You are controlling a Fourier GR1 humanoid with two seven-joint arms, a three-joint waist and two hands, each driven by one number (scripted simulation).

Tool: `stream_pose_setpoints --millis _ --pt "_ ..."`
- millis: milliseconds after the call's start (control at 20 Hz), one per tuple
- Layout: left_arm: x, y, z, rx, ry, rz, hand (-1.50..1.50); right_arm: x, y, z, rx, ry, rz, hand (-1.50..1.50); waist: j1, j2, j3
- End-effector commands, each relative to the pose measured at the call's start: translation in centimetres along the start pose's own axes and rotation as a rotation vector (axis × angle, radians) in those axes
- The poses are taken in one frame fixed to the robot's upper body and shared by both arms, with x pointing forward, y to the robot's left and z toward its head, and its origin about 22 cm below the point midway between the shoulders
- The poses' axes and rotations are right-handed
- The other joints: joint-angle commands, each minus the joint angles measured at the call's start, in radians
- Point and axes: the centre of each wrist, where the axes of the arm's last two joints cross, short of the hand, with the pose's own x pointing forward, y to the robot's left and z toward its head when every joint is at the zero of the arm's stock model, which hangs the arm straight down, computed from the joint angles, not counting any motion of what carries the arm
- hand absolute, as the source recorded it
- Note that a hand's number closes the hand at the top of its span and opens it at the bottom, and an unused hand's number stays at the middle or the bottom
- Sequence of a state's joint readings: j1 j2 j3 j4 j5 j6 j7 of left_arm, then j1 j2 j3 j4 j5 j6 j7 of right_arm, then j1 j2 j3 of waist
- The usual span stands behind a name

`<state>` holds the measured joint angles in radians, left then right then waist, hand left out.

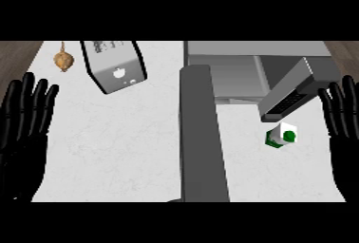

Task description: Pick up the milk, place it into the microwave and close the microwave

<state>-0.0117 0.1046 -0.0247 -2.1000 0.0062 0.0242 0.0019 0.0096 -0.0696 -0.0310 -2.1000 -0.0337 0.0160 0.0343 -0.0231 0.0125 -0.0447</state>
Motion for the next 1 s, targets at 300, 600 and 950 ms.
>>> stream_pose_setpoints --millis 300,600,950 --pt "-1.7 1.0 0.6 0.030 0.125 0.138 -1.50 -0.4 2.1 -1.9 0.131 0.032 -0.173 -1.50 0.035 -0.013 0.044" --pt "-3.3 1.1 3.3 0.048 0.142 0.141 -1.50 0.8 2.4 -2.1 0.128 0.057 -0.219 -1.50 0.025 -0.013 0.044" --pt "-1.4 5.1 4.9 0.032 0.129 0.146 -1.50 -1.1 1.7 -1.2 0.016 0.028 -0.135 -1.50 0.028 -0.014 0.044"
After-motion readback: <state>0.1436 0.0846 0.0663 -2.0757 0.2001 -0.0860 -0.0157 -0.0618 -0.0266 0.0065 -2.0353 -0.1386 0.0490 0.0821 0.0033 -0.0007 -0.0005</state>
